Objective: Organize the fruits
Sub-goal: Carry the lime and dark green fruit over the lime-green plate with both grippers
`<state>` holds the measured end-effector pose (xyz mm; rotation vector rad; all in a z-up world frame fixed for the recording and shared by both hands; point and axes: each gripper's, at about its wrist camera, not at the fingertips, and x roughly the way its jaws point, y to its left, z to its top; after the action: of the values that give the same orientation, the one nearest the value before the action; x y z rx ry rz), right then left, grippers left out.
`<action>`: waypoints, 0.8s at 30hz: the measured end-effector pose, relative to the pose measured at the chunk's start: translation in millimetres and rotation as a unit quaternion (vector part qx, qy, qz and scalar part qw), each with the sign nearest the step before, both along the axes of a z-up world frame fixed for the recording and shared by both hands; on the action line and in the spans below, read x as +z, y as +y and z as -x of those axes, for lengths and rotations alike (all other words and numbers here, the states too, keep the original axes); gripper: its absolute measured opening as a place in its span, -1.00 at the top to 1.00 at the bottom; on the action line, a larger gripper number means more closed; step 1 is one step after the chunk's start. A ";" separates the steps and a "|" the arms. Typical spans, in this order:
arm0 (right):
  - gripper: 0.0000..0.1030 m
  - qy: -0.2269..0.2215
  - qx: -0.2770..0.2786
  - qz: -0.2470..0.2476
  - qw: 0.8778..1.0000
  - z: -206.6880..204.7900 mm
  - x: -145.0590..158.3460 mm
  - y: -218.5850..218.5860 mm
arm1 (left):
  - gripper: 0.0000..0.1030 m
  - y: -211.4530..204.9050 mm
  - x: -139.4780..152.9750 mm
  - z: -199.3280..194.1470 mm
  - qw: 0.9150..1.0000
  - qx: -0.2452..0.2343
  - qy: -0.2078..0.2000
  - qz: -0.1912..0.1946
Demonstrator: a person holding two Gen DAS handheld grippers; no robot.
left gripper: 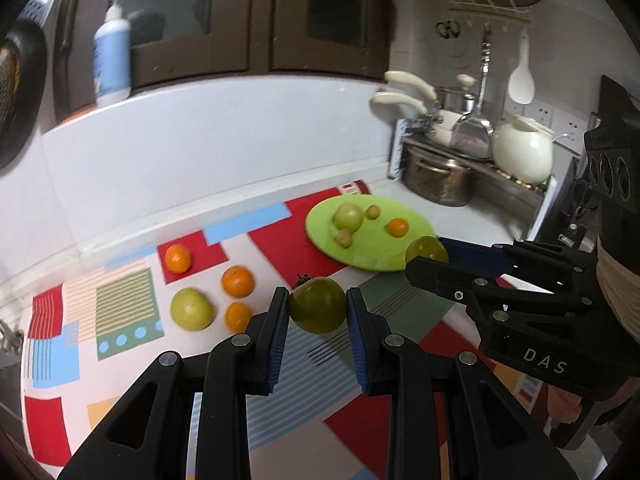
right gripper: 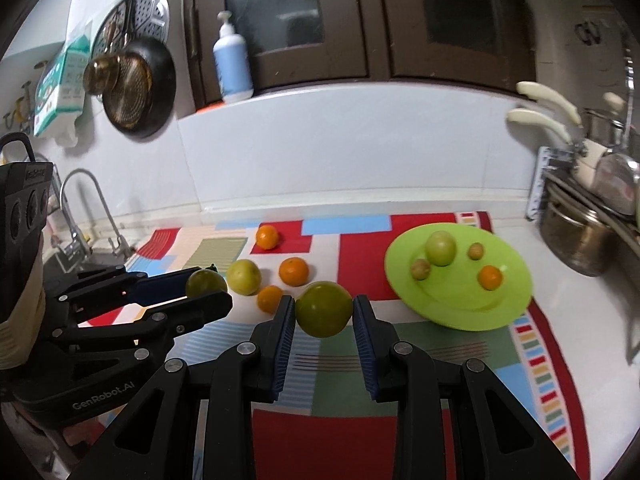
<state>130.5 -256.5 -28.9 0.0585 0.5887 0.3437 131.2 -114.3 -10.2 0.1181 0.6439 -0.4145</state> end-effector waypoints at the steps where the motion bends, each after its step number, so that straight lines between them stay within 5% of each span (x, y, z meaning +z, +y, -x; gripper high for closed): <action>1: 0.40 -0.003 -0.006 -0.001 1.000 2.4 1.9 -4.9 | 0.44 -4.2 2.1 0.8 1.000 -0.004 -0.003 0.000; 24: 0.40 -0.028 -0.095 0.011 0.995 -25.7 18.2 -99.2 | 0.44 -96.2 16.8 -48.3 0.998 -0.050 -0.026 -0.001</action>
<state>156.2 -355.7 -10.7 0.0823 0.5273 0.1536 179.4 -210.5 6.5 0.1627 0.5888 -0.5059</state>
